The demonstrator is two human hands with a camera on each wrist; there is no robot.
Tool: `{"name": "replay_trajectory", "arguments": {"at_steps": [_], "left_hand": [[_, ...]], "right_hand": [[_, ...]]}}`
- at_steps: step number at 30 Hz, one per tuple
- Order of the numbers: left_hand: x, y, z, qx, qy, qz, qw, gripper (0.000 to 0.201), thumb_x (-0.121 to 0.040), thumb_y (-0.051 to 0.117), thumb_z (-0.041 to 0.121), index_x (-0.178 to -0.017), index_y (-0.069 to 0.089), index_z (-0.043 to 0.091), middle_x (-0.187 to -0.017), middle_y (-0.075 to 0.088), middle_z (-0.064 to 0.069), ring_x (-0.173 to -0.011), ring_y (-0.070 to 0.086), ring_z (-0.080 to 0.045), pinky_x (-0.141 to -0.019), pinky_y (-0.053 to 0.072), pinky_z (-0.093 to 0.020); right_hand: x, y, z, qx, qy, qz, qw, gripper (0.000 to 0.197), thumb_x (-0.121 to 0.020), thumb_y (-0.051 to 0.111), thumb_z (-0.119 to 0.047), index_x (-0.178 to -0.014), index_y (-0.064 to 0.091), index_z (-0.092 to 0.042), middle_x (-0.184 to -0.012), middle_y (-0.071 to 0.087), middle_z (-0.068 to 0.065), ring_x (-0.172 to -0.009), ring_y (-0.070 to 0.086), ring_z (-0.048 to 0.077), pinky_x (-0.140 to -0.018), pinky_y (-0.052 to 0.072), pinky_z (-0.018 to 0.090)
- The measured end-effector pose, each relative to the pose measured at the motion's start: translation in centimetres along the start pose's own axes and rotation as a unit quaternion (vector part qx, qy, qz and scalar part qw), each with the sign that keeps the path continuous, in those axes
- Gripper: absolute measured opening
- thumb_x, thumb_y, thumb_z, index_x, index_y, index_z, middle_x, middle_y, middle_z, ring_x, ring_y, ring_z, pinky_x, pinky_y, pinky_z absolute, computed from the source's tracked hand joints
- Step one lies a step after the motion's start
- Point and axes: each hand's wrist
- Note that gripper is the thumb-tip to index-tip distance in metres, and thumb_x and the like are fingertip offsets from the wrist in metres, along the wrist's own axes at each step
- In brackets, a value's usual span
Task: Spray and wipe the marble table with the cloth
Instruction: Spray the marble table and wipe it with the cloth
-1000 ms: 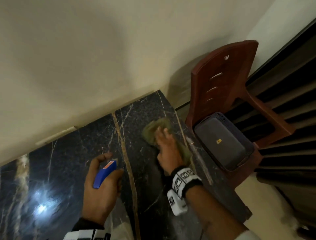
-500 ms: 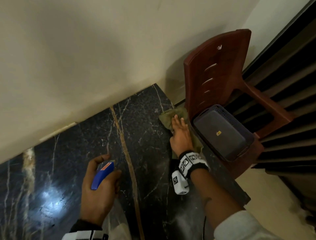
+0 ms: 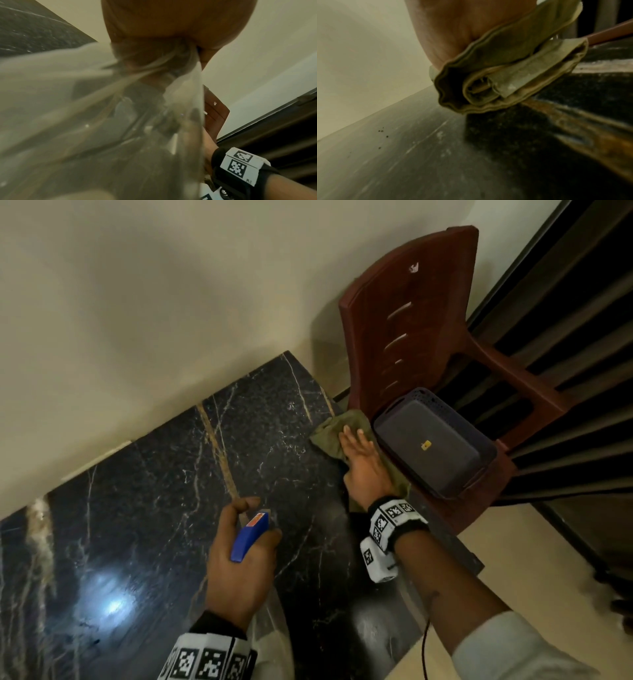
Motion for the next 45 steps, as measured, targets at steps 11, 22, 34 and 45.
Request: {"name": "replay_trajectory", "arguments": {"at_steps": [11, 22, 34, 45], "left_hand": [[0.2, 2.2, 0.2, 0.007, 0.000, 0.014, 1.000, 0.038, -0.071, 0.066, 0.019, -0.107, 0.060, 0.030, -0.057, 0.055, 0.001, -0.052, 0.051, -0.020, -0.053, 0.043, -0.037], [1.8, 1.6, -1.3, -0.011, 0.006, -0.003, 1.000, 0.039, -0.090, 0.065, 0.000, -0.105, 0.061, 0.035, -0.057, 0.055, 0.005, -0.052, 0.050, -0.016, -0.050, 0.041, -0.033], [2.9, 2.1, -1.3, -0.008, 0.008, -0.026, 1.000, 0.037, -0.089, 0.065, 0.002, -0.109, 0.060, 0.032, -0.057, 0.055, 0.004, -0.052, 0.050, -0.017, -0.048, 0.043, -0.032], [3.3, 2.2, -2.4, -0.007, -0.004, -0.002, 1.000, 0.038, -0.090, 0.059, -0.006, -0.113, 0.058, 0.026, -0.051, 0.051, 0.005, -0.046, 0.046, -0.016, -0.040, 0.038, -0.027]], "right_hand": [[7.1, 2.2, 0.1, 0.007, -0.161, -0.069, 0.985, 0.084, -0.081, 0.051, 0.009, -0.156, 0.025, -0.020, -0.164, 0.012, -0.008, -0.150, 0.000, 0.010, -0.121, -0.003, 0.028], [7.2, 1.5, 0.5, -0.018, -0.011, -0.008, 1.000, 0.085, -0.081, 0.051, 0.006, -0.157, 0.018, -0.014, -0.166, 0.010, 0.000, -0.153, 0.002, 0.021, -0.125, 0.002, 0.036], [10.1, 0.8, 5.1, -0.014, -0.005, 0.008, 1.000, 0.086, -0.079, 0.051, 0.007, -0.157, 0.022, -0.017, -0.165, 0.013, -0.003, -0.153, 0.006, 0.019, -0.125, 0.009, 0.040], [16.8, 3.5, 2.3, -0.037, -0.106, -0.046, 0.993, 0.086, -0.078, 0.046, 0.008, -0.157, 0.025, -0.021, -0.164, 0.014, -0.009, -0.152, 0.001, 0.011, -0.120, -0.008, 0.023]]}}
Point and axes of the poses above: each hand's wrist, its own x-axis away from the middle knuckle, its own y-axis out of the palm, z = x × y
